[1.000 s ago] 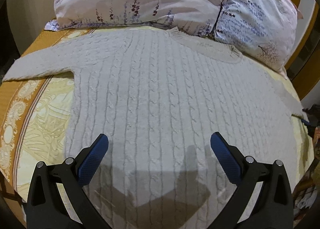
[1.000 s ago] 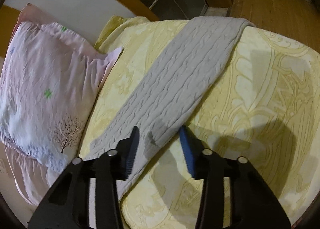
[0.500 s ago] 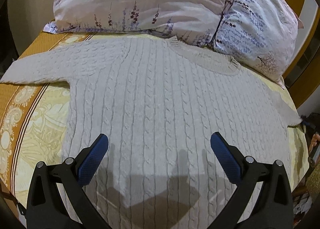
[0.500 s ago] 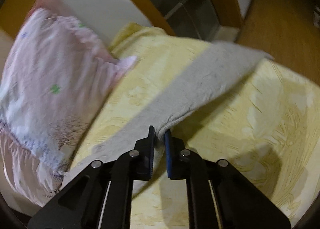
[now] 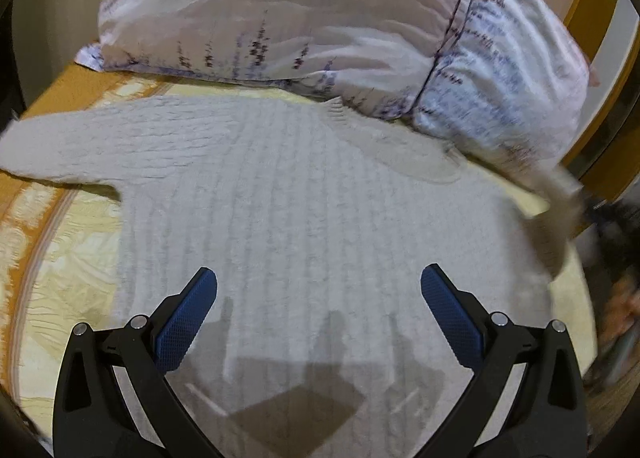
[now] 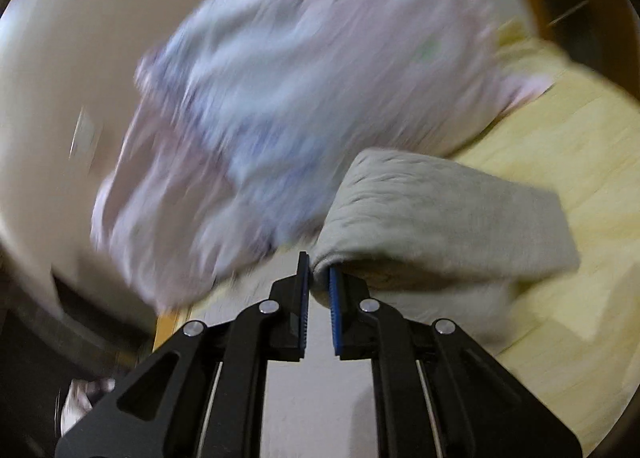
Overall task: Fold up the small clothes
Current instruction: 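Grasp the sleeve cuff with the right gripper and lift it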
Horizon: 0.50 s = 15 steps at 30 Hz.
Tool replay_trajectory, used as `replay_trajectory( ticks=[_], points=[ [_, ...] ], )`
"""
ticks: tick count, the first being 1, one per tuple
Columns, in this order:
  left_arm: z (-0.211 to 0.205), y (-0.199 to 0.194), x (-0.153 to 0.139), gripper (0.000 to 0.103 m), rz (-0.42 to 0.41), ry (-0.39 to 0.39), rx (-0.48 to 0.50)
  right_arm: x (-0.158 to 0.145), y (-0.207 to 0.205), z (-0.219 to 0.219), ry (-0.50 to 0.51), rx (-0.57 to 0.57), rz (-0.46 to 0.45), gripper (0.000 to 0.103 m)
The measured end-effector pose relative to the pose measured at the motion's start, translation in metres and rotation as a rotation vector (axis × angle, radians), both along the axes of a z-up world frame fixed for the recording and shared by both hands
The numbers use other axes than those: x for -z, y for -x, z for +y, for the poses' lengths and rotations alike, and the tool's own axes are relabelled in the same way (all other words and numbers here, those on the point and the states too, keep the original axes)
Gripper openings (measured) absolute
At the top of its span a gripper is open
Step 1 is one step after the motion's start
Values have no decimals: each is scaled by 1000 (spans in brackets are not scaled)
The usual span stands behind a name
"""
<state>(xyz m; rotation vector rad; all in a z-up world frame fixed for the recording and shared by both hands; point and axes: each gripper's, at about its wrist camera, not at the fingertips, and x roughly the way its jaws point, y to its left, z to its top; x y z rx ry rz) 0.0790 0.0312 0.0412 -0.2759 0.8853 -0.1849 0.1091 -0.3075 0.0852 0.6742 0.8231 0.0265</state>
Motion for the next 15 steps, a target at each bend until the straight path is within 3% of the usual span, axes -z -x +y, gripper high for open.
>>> replay_trajectory(
  ticks=[3,5,9,15],
  points=[
    [-1,-1,0,102,4,33,11,41,-10,29,-2,-63,146,14],
    [-2,-2,0,102,9,32,21,50,-6,32,-24,-38,177,19],
    [0,-5,-1,102,16,51,40,40,6,4,-67,96,131,44],
    [4,-18,1,102,47,99,49,44,4,-48,-64,281,141,44]
  ],
)
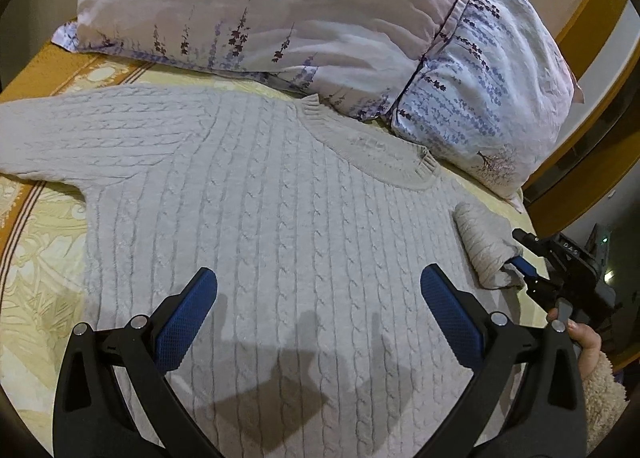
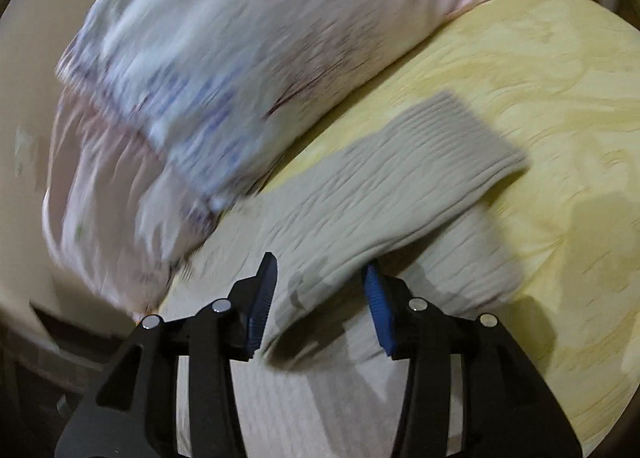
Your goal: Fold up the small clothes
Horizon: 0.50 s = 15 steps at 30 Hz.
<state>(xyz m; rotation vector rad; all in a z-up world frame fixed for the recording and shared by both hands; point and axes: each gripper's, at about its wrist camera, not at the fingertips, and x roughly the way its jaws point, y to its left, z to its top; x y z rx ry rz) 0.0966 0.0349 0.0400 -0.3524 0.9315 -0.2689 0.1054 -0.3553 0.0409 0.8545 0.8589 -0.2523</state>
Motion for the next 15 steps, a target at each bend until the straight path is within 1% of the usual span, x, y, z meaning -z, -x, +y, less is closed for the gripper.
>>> replay_trajectory(
  ticks=[3,5,8,10,11,12,15],
  points=[
    [-1,-8,0,102,11,23,14,5,0,-15,-2,61,16,40],
    [-3,-15,0,98,21,48,28,7,1,-19,1,89,16,38],
    [-7,-26,0,96,48,89,49,9,1,-23,0,140,19,36],
    [-12,-31,-1,96,50,99,61,11,-1,-25,14,162,30,27],
    [-13,-32,-1,96,51,100,66,10,-1,-25,23,162,33,16],
    [-14,-34,-1,96,54,105,74,7,-2,-22,33,154,25,10],
    [-10,-41,1,95,70,139,74,-9,-4,-9,65,113,-29,8]
  ],
)
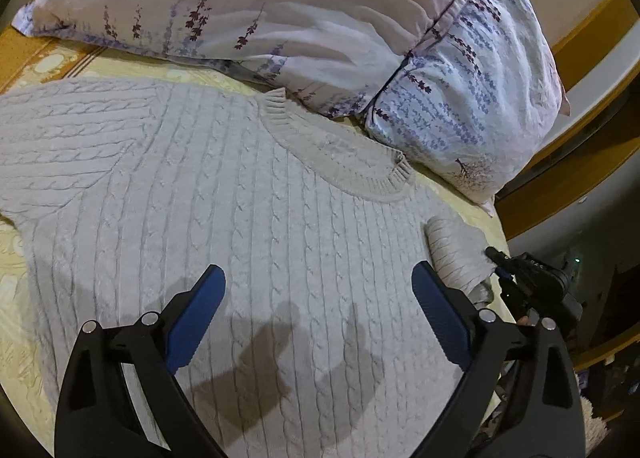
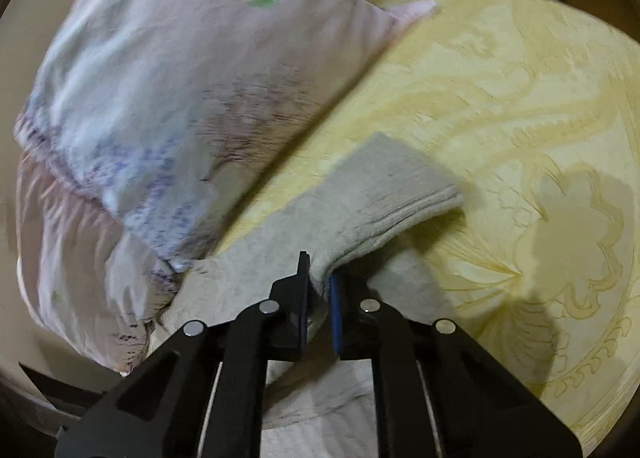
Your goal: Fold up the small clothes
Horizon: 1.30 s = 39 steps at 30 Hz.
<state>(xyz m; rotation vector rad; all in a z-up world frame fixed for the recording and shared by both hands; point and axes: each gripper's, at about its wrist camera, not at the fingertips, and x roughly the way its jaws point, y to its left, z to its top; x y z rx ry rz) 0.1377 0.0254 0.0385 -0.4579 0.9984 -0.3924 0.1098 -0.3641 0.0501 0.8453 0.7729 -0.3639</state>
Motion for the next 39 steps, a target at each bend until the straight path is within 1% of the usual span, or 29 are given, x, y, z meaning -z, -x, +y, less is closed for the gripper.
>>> replay_trajectory(
  ticks=[3,5,6,8,9,10,12,13,14,15,17,20,21,24,26,27,28,29,30,31,33,34,36,37,38,39],
  points=[
    [9,-8,4,87,29,46,-21,-19,-17,33,3,-104,-66,8],
    [14,-12,5,84,40,83,-33,-29,-31,69,16,-222,-105,8],
    [18,-14,5,84,42,111,-44,-31,-36,84,24,-267,-109,8],
    [23,-17,6,84,40,157,-54,-28,-48,125,44,-413,-91,10],
    [26,-18,7,84,39,179,-61,-21,-54,146,46,-494,-67,16],
    [29,-19,9,84,40,196,-69,-9,-59,170,47,-592,-18,19],
    [32,-21,14,84,54,217,-81,12,-60,201,53,-712,66,41],
    [34,-22,17,84,67,221,-85,23,-57,213,61,-748,113,45],
    [34,-23,21,84,79,223,-85,28,-53,217,52,-761,135,47],
    [34,-24,25,84,93,224,-86,30,-47,218,37,-762,131,49],
    [33,-26,32,84,111,215,-87,24,-35,207,5,-741,102,52],
    [29,-29,39,80,132,198,-84,17,-17,173,-70,-628,69,52],
    [28,-30,41,79,133,195,-83,16,-3,151,-121,-548,50,52],
    [25,-34,41,74,128,175,-81,20,32,104,-210,-358,30,52],
    [23,-39,42,66,127,163,-77,28,57,67,-256,-194,22,52],
    [22,-41,43,64,130,161,-77,31,61,55,-267,-145,23,51],
    [21,-44,44,59,135,160,-75,36,69,40,-297,-71,13,49],
    [20,-46,45,56,137,150,-74,39,73,29,-321,-28,-3,45],
    [19,-48,45,54,135,144,-70,39,76,20,-337,11,-19,44],
    [17,-50,45,50,136,131,-66,39,77,12,-336,46,-37,44],
    [15,-53,45,44,133,109,-59,39,70,8,-317,70,-44,42],
    [14,-54,46,38,138,105,-54,39,68,4,-308,77,-42,41],
    [12,-57,49,25,147,107,-49,41,68,0,-312,91,-43,32],
    [11,-58,51,12,152,113,-40,43,67,-1,-315,103,-44,28],
    [9,-60,52,10,157,114,-31,43,66,-1,-320,109,-49,18],
    [6,-61,51,9,152,104,-19,43,65,2,-321,113,-50,13]
  ],
)
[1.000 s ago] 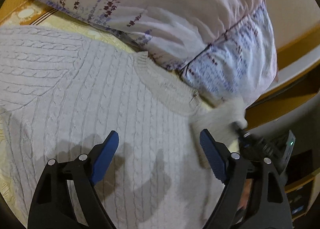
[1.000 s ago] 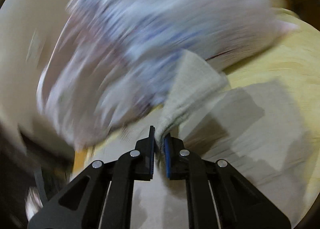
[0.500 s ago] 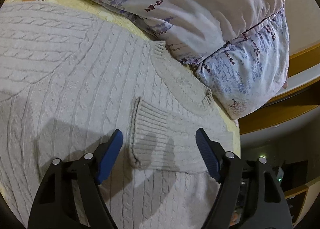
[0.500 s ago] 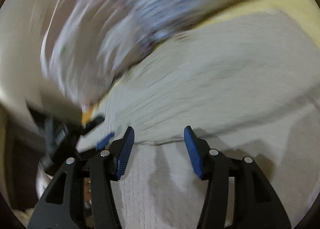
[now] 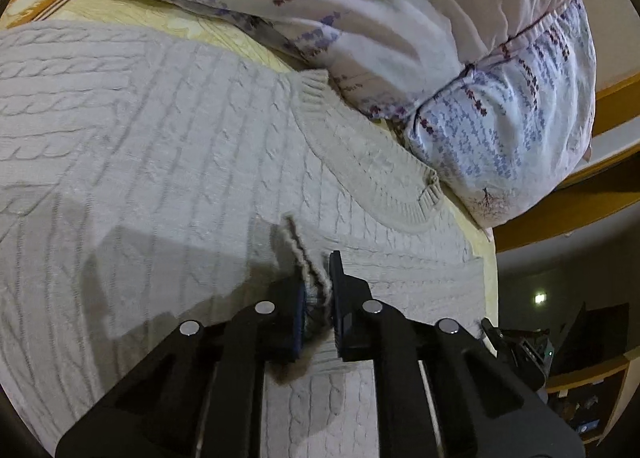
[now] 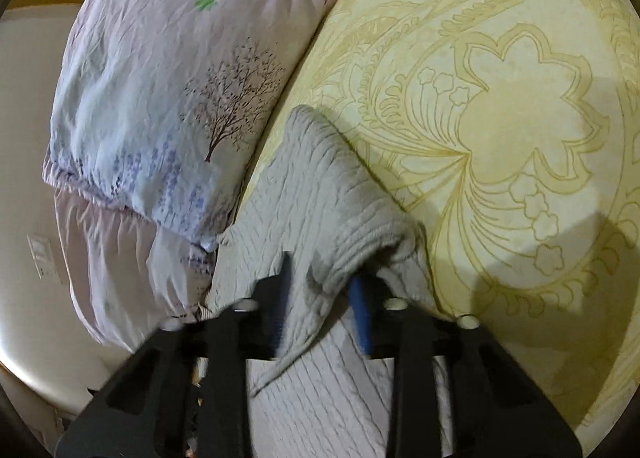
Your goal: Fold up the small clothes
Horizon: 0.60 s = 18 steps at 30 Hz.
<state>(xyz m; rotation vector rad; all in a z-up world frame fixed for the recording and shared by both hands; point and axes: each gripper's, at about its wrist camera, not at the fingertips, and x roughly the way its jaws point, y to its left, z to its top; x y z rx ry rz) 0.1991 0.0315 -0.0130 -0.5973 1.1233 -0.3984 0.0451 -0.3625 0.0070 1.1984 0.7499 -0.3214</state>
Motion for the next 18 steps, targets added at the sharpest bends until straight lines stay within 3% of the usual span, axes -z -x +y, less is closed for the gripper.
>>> replay_trajectory(
  ticks=[4,8,11,14,16,18],
  points=[
    [-7,-10,-14,6,-55,-34,48,-12,-1,3,32,-16,-29,9],
    [2,-22,-37,6,-136,-33,34,-34,-7,12,89,-43,-81,9],
    [9,-27,-32,6,-135,-106,29,-25,-12,19,147,-90,7,9],
    [14,-27,-14,6,-82,-145,26,-7,-14,25,184,-122,115,10],
    [14,-26,-5,6,-65,-164,21,-9,-12,24,211,-97,116,11],
    [15,-22,-2,6,-70,-166,14,-22,-10,20,322,-44,145,12]
  ],
)
